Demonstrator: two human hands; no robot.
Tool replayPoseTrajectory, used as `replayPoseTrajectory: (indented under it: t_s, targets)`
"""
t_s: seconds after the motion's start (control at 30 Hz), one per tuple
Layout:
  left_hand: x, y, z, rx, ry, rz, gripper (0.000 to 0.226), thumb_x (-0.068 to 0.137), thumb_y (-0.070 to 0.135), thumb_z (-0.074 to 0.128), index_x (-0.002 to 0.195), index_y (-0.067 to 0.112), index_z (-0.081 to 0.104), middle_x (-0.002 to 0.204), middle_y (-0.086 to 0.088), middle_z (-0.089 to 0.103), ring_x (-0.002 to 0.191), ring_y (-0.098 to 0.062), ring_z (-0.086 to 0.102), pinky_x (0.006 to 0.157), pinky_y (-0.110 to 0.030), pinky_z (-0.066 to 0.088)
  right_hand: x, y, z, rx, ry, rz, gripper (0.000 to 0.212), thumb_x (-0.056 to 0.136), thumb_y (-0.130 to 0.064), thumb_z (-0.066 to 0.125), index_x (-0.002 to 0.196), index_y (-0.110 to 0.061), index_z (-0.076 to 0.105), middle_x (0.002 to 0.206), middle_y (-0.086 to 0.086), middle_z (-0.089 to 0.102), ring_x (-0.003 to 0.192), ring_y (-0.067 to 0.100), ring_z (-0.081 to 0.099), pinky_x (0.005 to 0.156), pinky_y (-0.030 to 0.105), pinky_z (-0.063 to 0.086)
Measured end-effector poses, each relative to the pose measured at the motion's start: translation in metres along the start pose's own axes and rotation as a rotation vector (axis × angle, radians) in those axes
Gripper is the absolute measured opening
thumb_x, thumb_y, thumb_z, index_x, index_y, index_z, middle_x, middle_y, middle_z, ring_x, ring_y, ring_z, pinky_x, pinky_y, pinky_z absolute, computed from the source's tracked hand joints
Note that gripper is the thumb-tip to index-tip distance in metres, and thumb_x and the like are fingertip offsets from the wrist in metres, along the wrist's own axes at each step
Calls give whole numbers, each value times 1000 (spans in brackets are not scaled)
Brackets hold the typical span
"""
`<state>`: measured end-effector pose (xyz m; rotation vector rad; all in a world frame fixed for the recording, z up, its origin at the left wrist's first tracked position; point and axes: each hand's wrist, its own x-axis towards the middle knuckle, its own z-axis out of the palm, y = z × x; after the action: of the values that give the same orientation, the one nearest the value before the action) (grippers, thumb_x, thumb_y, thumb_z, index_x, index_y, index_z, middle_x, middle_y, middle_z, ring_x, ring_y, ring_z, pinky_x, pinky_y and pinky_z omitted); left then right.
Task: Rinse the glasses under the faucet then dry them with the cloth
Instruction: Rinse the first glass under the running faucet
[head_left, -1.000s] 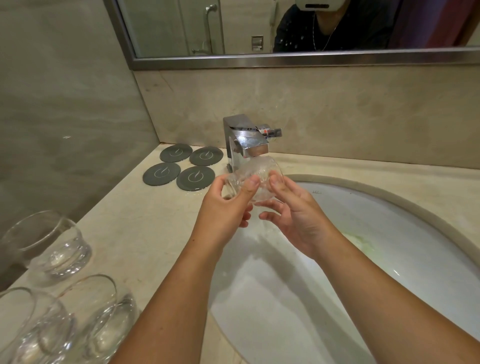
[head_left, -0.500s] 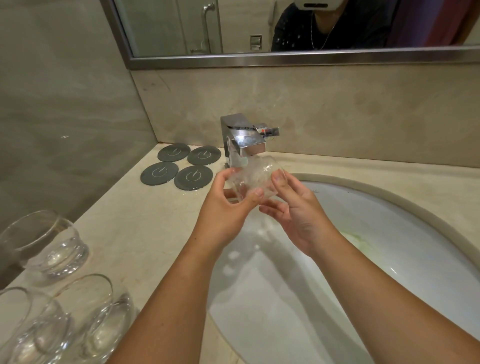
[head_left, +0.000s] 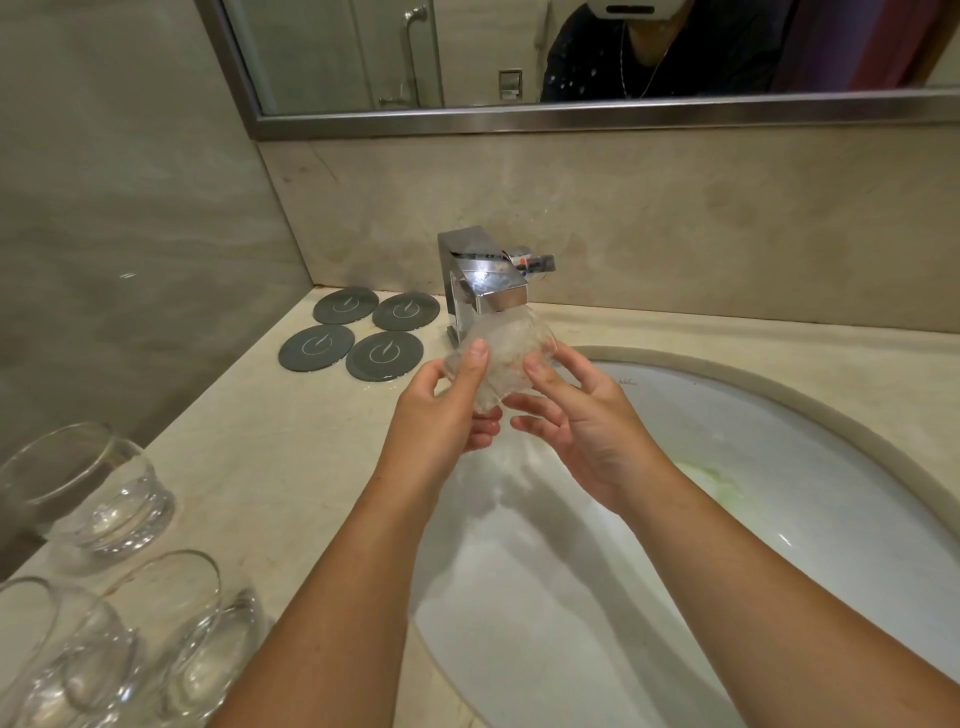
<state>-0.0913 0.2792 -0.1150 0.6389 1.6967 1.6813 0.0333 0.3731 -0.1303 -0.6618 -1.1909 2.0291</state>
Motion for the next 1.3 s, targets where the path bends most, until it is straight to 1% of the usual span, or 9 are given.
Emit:
replayPoseTrajectory:
  t_s: [0.27, 0.47, 0.57, 0.67, 0.73, 0.83, 0.97, 1.1, 1.3]
  targets:
    - [-1, -5, 0, 15, -105, 43, 51, 86, 57, 83, 123, 28, 61, 75, 1, 69, 63, -12, 61, 71, -35, 54, -1, 0, 2, -7, 16, 2, 89, 76, -35, 87, 154, -14, 50, 112, 10, 74, 92, 23, 73, 78, 32, 60]
    - [-6, 3, 0, 58, -49, -11, 49, 87, 69, 72, 112, 26, 71, 59, 6, 60, 53, -11, 53, 55, -26, 43, -5, -4, 4, 1, -10, -28, 92, 76, -32, 83, 159, -28, 42, 130, -4, 71, 117, 16, 71, 89, 36, 60]
    - [-8, 4, 0, 151, -72, -18, 53, 88, 75, 66, 110, 27, 71, 59, 4, 63, 49, -11, 52, 55, -28, 43, -6, -6, 3, -5, -15, -52, 95, 73, -27, 84, 159, -26, 43, 121, -3, 78, 108, 14, 74, 86, 35, 58]
    - [-11, 6, 3, 143, -124, -25, 61, 82, 77, 65, 124, 32, 62, 94, 3, 79, 66, -12, 71, 65, -32, 57, -5, -6, 4, -8, 30, -78, 96, 69, -31, 87, 156, -25, 49, 120, 2, 79, 101, 15, 74, 82, 32, 57]
    - [-11, 4, 3, 89, -133, 43, 59, 87, 63, 74, 136, 40, 52, 121, 4, 73, 92, -13, 78, 82, -34, 64, -5, -6, 4, 3, 56, -85, 99, 65, -35, 89, 155, -25, 49, 124, 6, 77, 105, 18, 74, 78, 29, 57]
    - [-9, 3, 0, 124, -132, 196, 58, 92, 39, 83, 139, 47, 51, 130, 11, 66, 112, -5, 72, 96, -31, 61, -4, -6, 5, 29, 76, -79, 97, 68, -35, 88, 155, -24, 48, 127, 13, 75, 102, 23, 74, 76, 30, 58]
    - [-10, 4, 1, 152, -126, 252, 49, 92, 32, 84, 135, 38, 58, 115, 11, 70, 92, -2, 76, 89, -29, 63, -3, -5, 5, 39, 73, -59, 88, 77, -32, 83, 156, -22, 45, 119, 5, 78, 97, 22, 74, 80, 35, 57]
    - [-7, 3, 2, 45, -72, 189, 40, 95, 37, 79, 131, 32, 63, 112, -4, 76, 91, -11, 77, 77, -26, 62, -3, -5, 3, 34, 16, -35, 89, 77, -29, 82, 157, -25, 45, 109, -6, 80, 85, 12, 73, 88, 38, 56]
    - [-3, 1, 3, -85, -50, 79, 40, 96, 40, 80, 129, 30, 62, 114, -15, 77, 82, -16, 73, 70, -24, 59, -3, -3, 1, 45, -8, -47, 87, 79, -19, 83, 157, -23, 46, 115, 8, 79, 92, 21, 73, 88, 33, 60]
